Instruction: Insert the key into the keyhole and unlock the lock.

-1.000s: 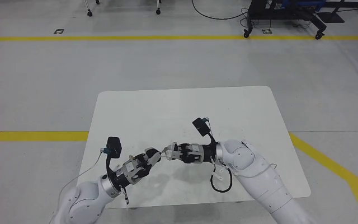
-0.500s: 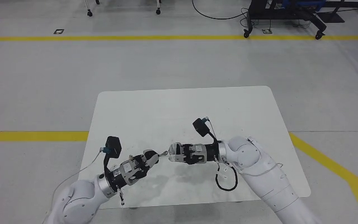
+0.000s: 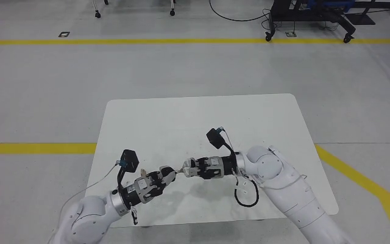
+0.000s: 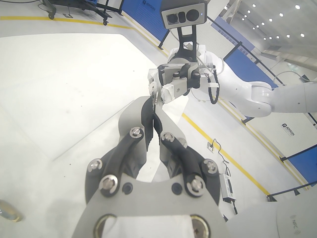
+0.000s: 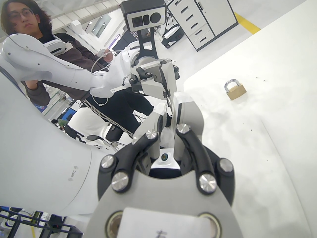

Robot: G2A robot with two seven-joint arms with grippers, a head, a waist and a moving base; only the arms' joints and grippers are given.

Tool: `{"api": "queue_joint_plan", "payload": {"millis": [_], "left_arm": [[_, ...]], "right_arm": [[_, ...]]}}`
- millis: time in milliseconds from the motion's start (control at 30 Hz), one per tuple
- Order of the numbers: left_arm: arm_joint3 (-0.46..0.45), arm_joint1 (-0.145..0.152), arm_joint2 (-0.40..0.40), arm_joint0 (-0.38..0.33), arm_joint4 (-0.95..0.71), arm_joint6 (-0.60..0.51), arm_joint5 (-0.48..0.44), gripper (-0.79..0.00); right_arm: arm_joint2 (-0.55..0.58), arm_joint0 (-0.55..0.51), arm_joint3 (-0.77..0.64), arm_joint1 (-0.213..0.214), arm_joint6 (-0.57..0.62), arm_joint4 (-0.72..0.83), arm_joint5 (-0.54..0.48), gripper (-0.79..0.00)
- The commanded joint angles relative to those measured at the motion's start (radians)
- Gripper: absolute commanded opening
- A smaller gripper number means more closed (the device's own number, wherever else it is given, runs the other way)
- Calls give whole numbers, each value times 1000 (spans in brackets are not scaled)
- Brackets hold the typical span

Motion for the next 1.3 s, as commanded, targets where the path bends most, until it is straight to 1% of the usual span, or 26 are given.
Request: {"api": "queue_joint_plan", "payload": {"millis": [0,267,300,333,367,467,567,667,800,867,1000,1067,1133,1233,1267], "left_arm": [[1,1,3,-3,-1,-3,0,-785],[5,3,15,-19,3,-12,9,-785],[6,3,15,-20,3,-10,13,-342],[5,3,14,-22,1,-5,17,-89],[4,3,10,-23,-1,4,20,0],[1,5,-12,-15,5,25,23,0],[-3,12,-67,23,35,47,28,0],[-4,19,-139,92,61,80,17,0],[-2,28,-244,189,162,131,43,0],[-6,29,-274,239,219,163,59,0],[-25,27,-295,325,273,219,86,0],[-22,25,-293,345,303,241,131,0],[-3,20,-283,337,348,267,222,0],[38,10,-227,294,428,279,368,0],[54,7,-200,274,446,274,395,-40]], "right_arm": [[-4,5,5,-1,0,1,1,-785],[-24,23,17,-3,18,-5,7,-785],[-25,24,18,-3,17,-4,7,-785],[-26,24,20,-3,15,-2,6,-785],[-26,25,22,-3,14,-1,7,-785],[-22,24,27,-3,-2,0,1,-785],[-4,16,32,0,-42,-8,-12,-785],[14,3,36,4,-71,-14,-25,-785],[37,-14,35,10,-104,-22,-35,-785],[48,-23,36,12,-122,-25,-37,-785],[56,-33,34,14,-146,-36,-39,-785],[57,-34,35,13,-156,-41,-40,-785],[57,-34,35,13,-158,-41,-41,-785],[57,-34,35,13,-158,-41,-41,-785],[57,-34,35,13,-158,-41,-41,-785]]}}
